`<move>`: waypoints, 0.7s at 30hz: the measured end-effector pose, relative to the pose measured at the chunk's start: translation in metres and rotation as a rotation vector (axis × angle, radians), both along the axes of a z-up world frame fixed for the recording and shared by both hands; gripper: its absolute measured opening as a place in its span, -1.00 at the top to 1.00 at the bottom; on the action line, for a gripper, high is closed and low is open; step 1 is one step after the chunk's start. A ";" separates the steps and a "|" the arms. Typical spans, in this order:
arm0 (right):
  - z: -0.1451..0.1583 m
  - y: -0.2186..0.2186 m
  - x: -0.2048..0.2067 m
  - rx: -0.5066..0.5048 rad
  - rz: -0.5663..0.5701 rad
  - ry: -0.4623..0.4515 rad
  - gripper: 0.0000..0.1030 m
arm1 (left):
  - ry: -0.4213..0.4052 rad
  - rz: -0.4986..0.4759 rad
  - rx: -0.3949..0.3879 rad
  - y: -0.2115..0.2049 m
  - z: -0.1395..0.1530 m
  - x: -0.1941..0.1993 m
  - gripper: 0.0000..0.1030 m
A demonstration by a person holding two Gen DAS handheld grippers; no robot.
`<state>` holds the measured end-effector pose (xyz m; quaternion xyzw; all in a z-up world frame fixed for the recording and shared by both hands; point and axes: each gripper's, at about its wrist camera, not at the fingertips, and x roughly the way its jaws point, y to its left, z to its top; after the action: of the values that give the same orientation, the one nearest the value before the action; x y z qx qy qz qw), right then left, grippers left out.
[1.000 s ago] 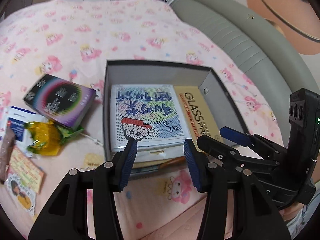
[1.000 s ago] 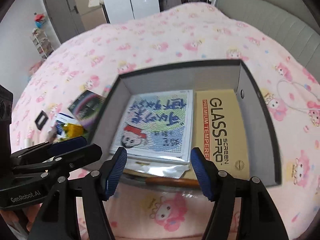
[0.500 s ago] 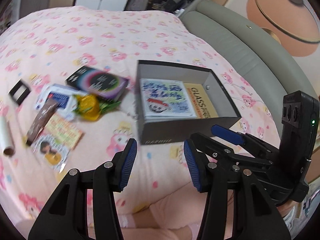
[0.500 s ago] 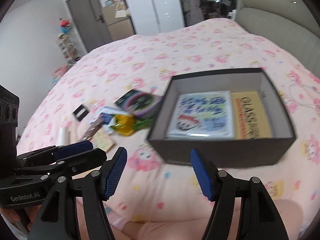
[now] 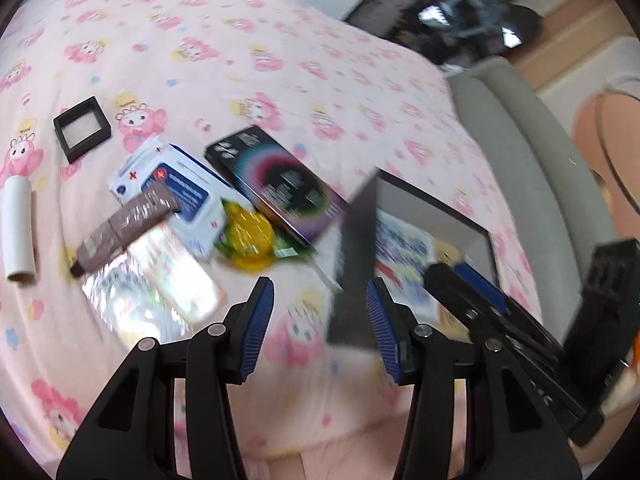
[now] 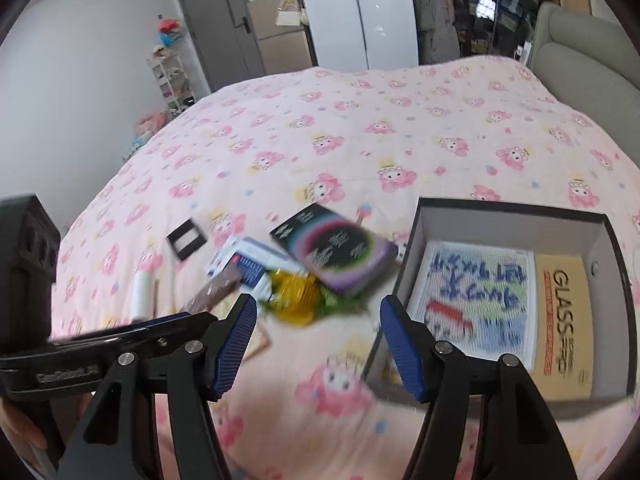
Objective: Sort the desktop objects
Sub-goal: 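Withdraw the left tool and reach toward the dark Smart Devil box, then grasp the dark Smart Devil box with the left tool and lift it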
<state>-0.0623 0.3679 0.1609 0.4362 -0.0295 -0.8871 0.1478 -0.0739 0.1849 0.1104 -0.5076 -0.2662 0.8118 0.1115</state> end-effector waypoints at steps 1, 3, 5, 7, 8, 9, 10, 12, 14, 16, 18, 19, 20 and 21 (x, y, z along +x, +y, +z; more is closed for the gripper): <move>-0.006 0.000 -0.010 0.004 -0.017 -0.027 -0.21 | -0.027 0.006 0.018 0.000 -0.009 -0.011 0.11; -0.022 -0.001 -0.025 0.001 -0.043 -0.086 -0.21 | -0.085 0.008 0.079 0.000 -0.029 -0.033 0.17; -0.037 -0.005 -0.031 -0.013 -0.043 -0.126 -0.21 | -0.121 0.023 0.109 -0.004 -0.046 -0.049 0.18; -0.049 -0.012 -0.037 -0.001 -0.043 -0.136 -0.20 | -0.149 0.041 0.131 -0.008 -0.061 -0.064 0.18; -0.054 -0.015 -0.042 0.002 -0.047 -0.144 -0.17 | -0.160 0.049 0.140 -0.011 -0.068 -0.070 0.18; -0.059 -0.017 -0.048 0.002 -0.054 -0.157 -0.16 | -0.169 0.056 0.147 -0.014 -0.073 -0.076 0.18; -0.064 -0.019 -0.055 -0.003 -0.060 -0.174 -0.14 | -0.171 0.062 0.149 -0.019 -0.075 -0.081 0.18; -0.073 -0.026 -0.068 0.006 -0.077 -0.190 -0.11 | -0.171 0.078 0.146 -0.030 -0.079 -0.094 0.18; -0.081 -0.035 -0.079 0.021 -0.096 -0.200 -0.10 | -0.178 0.098 0.140 -0.040 -0.085 -0.109 0.18; -0.090 -0.043 -0.091 0.037 -0.115 -0.211 -0.10 | -0.201 0.109 0.149 -0.046 -0.097 -0.121 0.18; -0.098 -0.046 -0.098 0.056 -0.165 -0.210 -0.11 | -0.224 0.105 0.188 -0.046 -0.111 -0.131 0.18; -0.102 -0.046 -0.101 0.066 -0.199 -0.207 -0.11 | -0.244 0.101 0.201 -0.044 -0.120 -0.135 0.17; -0.105 -0.046 -0.103 0.080 -0.233 -0.202 -0.12 | -0.257 0.098 0.205 -0.041 -0.125 -0.138 0.17; -0.108 -0.046 -0.104 0.098 -0.268 -0.196 -0.11 | -0.266 0.095 0.208 -0.039 -0.130 -0.141 0.14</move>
<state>-0.1658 0.3216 0.0527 0.5196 -0.0585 -0.8524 0.0033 -0.2146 0.1459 -0.0198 -0.5830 -0.3847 0.7101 0.0886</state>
